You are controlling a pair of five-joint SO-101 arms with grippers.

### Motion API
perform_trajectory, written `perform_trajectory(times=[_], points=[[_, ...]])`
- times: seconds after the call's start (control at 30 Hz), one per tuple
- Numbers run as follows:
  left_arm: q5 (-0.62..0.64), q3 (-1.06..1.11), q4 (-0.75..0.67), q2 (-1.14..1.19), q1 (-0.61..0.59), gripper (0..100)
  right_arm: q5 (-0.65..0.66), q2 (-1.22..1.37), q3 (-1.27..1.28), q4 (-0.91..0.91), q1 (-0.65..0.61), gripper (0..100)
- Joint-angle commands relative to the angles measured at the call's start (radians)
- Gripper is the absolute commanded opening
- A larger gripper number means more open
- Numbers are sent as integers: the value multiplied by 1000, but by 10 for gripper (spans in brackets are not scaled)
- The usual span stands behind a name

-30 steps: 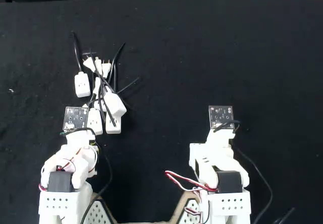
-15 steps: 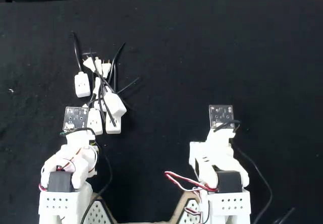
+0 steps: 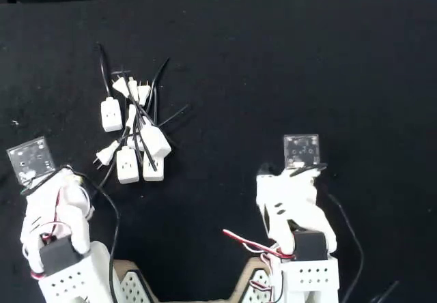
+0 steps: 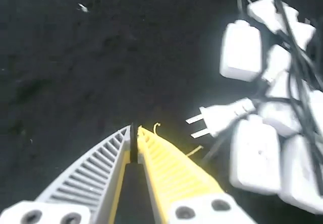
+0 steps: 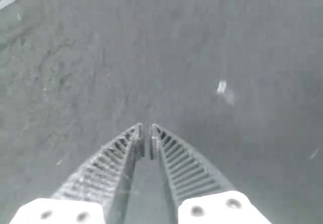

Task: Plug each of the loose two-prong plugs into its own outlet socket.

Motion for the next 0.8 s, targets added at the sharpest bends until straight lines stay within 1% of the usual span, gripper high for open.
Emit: perform_trajectory(times=[0.0,0.1,0.23,0.33,0.43,0.57,0.67,0.77], points=[[-123,70,-167,0,-22,30,169,-93,-15,-101,21,22],[-163,91,-230,0,-30,30,229,-93,-44,-152,21,21],[-164,13,-219,0,-30,30,212,-93,-160,-190,18,21],[-160,-110,-175,0,-21,30,209,-93,-291,-180,15,22],[-112,-239,-135,3,-21,30,215,-93,-424,-152,20,22],[-114,-403,-25,8,-21,30,210,-91,-618,-91,17,22],[-118,-460,48,12,4,35,209,-87,-720,-83,15,22],[-183,-458,92,86,67,108,209,-85,-774,-92,15,22]])
